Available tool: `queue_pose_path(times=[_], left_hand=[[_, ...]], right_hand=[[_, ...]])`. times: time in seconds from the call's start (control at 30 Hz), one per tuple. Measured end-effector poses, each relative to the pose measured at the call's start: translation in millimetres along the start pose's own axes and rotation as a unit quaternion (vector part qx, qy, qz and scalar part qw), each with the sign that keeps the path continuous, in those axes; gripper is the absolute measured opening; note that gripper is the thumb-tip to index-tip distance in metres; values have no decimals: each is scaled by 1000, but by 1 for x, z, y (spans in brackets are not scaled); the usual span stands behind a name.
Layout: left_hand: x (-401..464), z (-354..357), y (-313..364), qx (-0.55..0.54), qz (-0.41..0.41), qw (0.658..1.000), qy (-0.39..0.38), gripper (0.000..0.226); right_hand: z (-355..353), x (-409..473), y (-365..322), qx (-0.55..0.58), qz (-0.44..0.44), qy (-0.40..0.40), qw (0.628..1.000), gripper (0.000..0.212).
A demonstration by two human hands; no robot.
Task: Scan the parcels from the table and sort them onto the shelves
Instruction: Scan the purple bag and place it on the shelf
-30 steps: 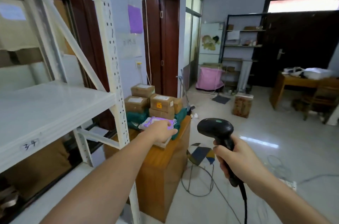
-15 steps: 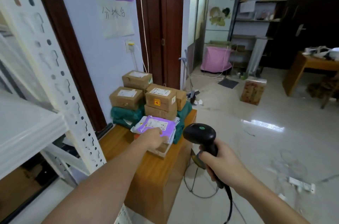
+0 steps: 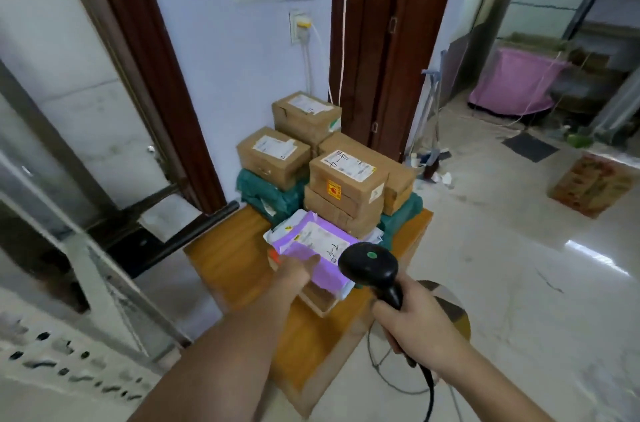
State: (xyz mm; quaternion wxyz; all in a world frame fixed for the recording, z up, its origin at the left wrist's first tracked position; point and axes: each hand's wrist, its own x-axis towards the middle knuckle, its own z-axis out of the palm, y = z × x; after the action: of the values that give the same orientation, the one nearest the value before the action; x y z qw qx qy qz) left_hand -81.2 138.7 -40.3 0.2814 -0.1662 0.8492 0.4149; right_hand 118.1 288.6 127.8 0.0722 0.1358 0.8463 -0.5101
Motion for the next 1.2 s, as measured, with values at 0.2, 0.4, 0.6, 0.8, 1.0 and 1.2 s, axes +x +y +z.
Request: queue_pose_path(times=[0.2, 0.4, 0.6, 0.8, 1.0, 1.2], left_hand=[[46, 23, 8, -179, -153, 968, 89, 92], [45, 26, -11, -283, -77, 948, 121, 49], [9, -10, -4, -383, 74, 916, 91, 22], [-7, -29, 0, -457, 139, 878, 11, 44], [-24, -39, 9, -448, 182, 875, -17, 58], [-30, -49, 10, -457, 199, 866, -39, 39]], right_hand=[[-39, 74, 25, -30, -7, -58, 998, 22], [-52, 113, 26, -14, -8, -93, 996, 11], [-39, 126, 8, 40, -21, -113, 993, 9], [-13, 128, -10, 45, -51, -99, 993, 14], [-5, 127, -24, 59, -41, -83, 994, 8], [-1, 125, -29, 56, -38, -95, 993, 8]])
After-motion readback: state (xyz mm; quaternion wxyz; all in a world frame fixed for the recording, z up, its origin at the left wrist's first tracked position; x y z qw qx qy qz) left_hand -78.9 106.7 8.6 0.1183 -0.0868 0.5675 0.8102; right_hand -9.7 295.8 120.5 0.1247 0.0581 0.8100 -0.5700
